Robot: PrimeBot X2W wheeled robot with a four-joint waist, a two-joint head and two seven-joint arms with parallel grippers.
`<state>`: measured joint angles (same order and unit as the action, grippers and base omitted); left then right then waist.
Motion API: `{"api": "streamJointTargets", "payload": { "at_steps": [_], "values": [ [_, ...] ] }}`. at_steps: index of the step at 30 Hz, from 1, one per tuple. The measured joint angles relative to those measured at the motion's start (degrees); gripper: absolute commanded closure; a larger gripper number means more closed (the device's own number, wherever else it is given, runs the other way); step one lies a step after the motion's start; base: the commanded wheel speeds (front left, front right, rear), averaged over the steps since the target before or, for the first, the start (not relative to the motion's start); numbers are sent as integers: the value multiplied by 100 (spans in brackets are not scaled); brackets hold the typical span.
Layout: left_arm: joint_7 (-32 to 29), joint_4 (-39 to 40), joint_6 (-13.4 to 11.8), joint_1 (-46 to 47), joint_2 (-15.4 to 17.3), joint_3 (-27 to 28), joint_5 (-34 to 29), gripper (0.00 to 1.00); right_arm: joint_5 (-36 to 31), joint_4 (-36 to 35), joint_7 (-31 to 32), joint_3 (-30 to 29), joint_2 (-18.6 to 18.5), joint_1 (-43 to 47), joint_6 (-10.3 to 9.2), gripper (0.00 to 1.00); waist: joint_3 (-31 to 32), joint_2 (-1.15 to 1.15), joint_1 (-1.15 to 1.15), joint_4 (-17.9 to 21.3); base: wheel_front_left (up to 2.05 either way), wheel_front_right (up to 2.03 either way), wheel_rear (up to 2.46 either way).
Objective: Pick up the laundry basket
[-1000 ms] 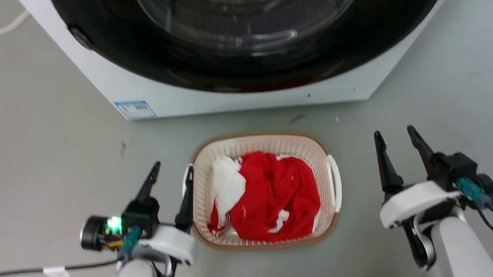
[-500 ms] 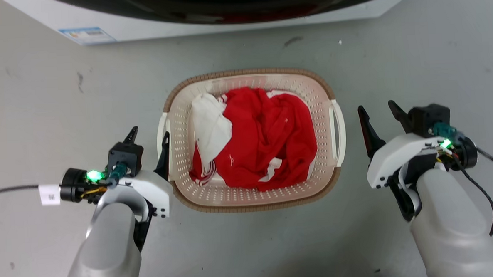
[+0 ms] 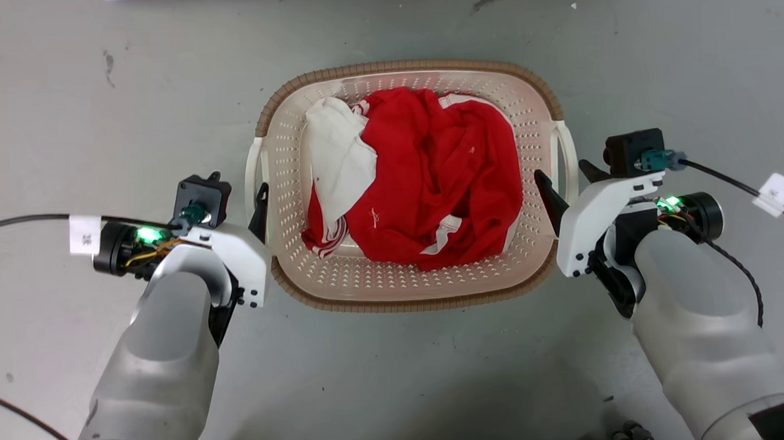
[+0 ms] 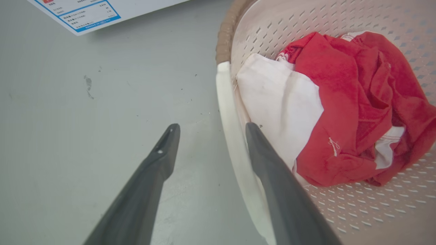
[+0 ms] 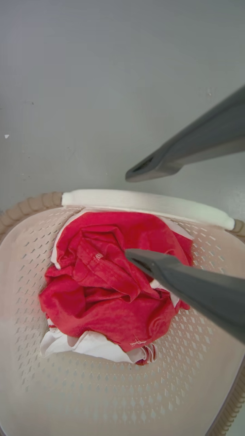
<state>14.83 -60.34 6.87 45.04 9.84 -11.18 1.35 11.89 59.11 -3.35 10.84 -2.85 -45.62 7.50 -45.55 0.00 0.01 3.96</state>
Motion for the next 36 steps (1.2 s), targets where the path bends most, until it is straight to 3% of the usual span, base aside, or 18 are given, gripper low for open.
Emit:
{"api": "streamJointTargets", "payload": {
  "at_steps": [13,30,31,32,33,36],
  "values": [
    [-235,-851,53,770,-66,-510,35,0,152,911,342,318,-1,-787,0,0,-334,0,0,-63,0,0,0],
    [-367,-1121,53,1108,-94,-1386,586,0,237,1280,396,600,0,-1112,0,0,-523,0,-1,-121,0,0,0],
    [-365,-1124,53,1109,-108,-1432,642,10,263,1289,424,623,-1,-1112,0,8,-523,0,-1,-128,0,0,0],
    [-369,-1129,53,1107,-131,-1477,721,62,281,1296,436,643,-1,-1112,1,64,-521,0,-1,-132,0,0,0],
    [-385,-1132,53,1105,-146,-1511,813,100,291,1302,439,657,0,-1113,1,100,-518,0,-1,-135,0,0,0],
    [-403,-1116,55,1102,-156,-1681,979,100,328,1317,468,725,-1,-1126,0,100,-497,0,-1,-144,0,0,0]
  ]
}}
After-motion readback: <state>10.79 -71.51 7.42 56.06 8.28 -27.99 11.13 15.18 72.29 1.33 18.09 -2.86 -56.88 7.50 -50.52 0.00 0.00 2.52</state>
